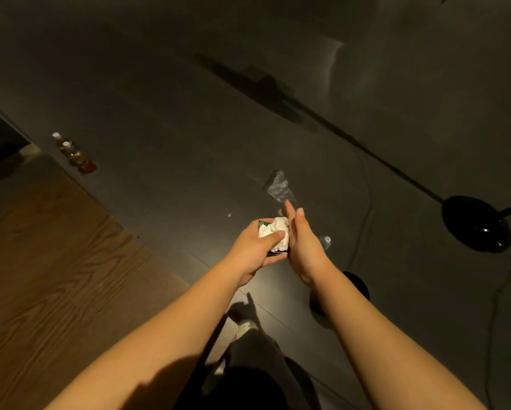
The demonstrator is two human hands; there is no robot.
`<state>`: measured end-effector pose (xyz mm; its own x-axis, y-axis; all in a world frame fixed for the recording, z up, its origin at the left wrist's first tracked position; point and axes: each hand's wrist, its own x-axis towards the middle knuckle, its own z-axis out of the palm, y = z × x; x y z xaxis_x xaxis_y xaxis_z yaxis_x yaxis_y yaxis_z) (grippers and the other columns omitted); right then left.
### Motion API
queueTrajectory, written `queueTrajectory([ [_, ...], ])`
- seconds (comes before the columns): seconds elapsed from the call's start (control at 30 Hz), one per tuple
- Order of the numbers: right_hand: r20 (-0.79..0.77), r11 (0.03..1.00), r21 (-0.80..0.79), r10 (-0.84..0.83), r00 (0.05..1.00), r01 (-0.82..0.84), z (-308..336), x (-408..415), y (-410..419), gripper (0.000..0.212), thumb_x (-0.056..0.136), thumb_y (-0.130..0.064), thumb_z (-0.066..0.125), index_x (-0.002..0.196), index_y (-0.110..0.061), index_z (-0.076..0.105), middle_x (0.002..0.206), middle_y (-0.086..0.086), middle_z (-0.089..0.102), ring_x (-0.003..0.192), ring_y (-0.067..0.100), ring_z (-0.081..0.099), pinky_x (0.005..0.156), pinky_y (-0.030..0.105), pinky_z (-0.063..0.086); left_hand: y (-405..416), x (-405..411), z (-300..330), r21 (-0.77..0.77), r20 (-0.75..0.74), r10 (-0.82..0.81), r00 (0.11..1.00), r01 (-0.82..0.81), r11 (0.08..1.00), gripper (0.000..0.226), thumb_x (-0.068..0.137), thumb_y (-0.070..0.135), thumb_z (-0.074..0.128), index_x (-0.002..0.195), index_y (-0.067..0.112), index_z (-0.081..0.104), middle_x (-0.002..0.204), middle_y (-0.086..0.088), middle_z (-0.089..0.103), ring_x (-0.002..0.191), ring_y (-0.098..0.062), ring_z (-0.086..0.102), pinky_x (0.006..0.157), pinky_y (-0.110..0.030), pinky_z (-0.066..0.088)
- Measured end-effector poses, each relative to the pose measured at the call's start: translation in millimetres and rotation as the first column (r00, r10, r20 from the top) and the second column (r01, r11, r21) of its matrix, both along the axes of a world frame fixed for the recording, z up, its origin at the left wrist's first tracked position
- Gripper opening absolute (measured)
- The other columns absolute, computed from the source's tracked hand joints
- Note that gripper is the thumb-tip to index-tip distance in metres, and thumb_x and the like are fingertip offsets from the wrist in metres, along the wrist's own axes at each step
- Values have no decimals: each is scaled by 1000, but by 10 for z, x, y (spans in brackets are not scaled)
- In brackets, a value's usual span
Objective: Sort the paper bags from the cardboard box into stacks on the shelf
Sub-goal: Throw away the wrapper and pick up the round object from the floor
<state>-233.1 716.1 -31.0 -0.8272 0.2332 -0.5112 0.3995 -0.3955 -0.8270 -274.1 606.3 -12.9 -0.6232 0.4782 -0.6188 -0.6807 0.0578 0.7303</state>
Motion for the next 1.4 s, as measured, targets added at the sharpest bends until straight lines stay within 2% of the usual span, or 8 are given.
queueTrajectory([
  [0.23, -11, 983, 136, -127, 992, 128, -303, 363, 697, 23, 95, -8, 57, 112, -20, 67, 109, 7, 72, 101, 22, 68, 88, 34, 54, 623, -68, -356, -25, 18, -287, 958, 287, 958, 18, 99, 13, 53, 116, 16, 49, 107, -6, 62, 94, -16, 64, 72, -28, 58],
  [0.33, 65, 969, 188, -175, 982, 160, -565, 449, 1117, 25, 91, -3, 62, 113, -13, 66, 103, 8, 72, 88, 18, 69, 76, 29, 54, 1058, -100, -664, -172, -26, -470, 883, 459, 872, 27, 98, 22, 54, 123, 18, 46, 106, -5, 61, 89, -14, 60, 66, -24, 52],
  [0.5, 164, 915, 271, -350, 922, 299, -1268, 724, 1755, 17, 85, -1, 69, 98, -12, 68, 99, 17, 71, 89, 27, 68, 87, 43, 54, 1855, 69, -1345, -276, -83, -524, 847, 486, 829, 32, 93, 25, 63, 116, 16, 43, 102, 0, 59, 91, -13, 59, 66, -23, 52],
  [0.67, 309, 867, 242, -495, 812, 436, -1967, 1162, 2070, 22, 87, -6, 67, 106, -18, 63, 92, 6, 67, 70, 16, 60, 61, 33, 47, 2343, 419, -2195, -352, -66, -549, 833, 495, 794, 28, 84, 16, 74, 108, 12, 58, 102, -6, 66, 85, -15, 65, 69, -25, 55],
  [0.97, 446, 858, 214, -512, 735, 467, -3188, 1734, 2306, 24, 94, -9, 59, 97, -30, 68, 109, 9, 68, 99, 25, 67, 79, 40, 59, 2778, 872, -3448, -466, 108, -674, 731, 636, 615, 50, 82, 15, 71, 129, 19, 55, 117, -4, 61, 102, -20, 63, 85, -32, 57],
  [1.1, 523, 822, 208, -551, 650, 530, -3665, 1858, 2396, 24, 96, -11, 57, 115, -22, 65, 105, 7, 69, 91, 21, 68, 60, 27, 55, 2912, 989, -3849, -541, 81, -727, 682, 643, 542, 63, 80, 25, 75, 137, 21, 48, 131, -4, 57, 113, -22, 58, 94, -34, 52],
  [1.2, 564, 810, 241, -565, 602, 535, -4007, 1919, 2530, 38, 94, -12, 57, 130, -24, 58, 114, 4, 66, 99, 24, 66, 71, 35, 58, 3044, 1033, -4098, -519, 121, -763, 635, 695, 497, 77, 81, 27, 75, 147, 26, 35, 143, -4, 48, 124, -25, 50, 100, -33, 46],
  [1.4, 709, 920, 363, -374, 598, 145, -4203, 1919, 2818, 58, 93, -14, 59, 147, -16, 38, 139, 14, 51, 119, 34, 56, 95, 41, 50, 3026, 845, -4305, -519, 112, -852, 512, 761, 389, 90, 82, 16, 73, 153, 29, 20, 152, -4, 38, 134, -25, 41, 106, -33, 40],
])
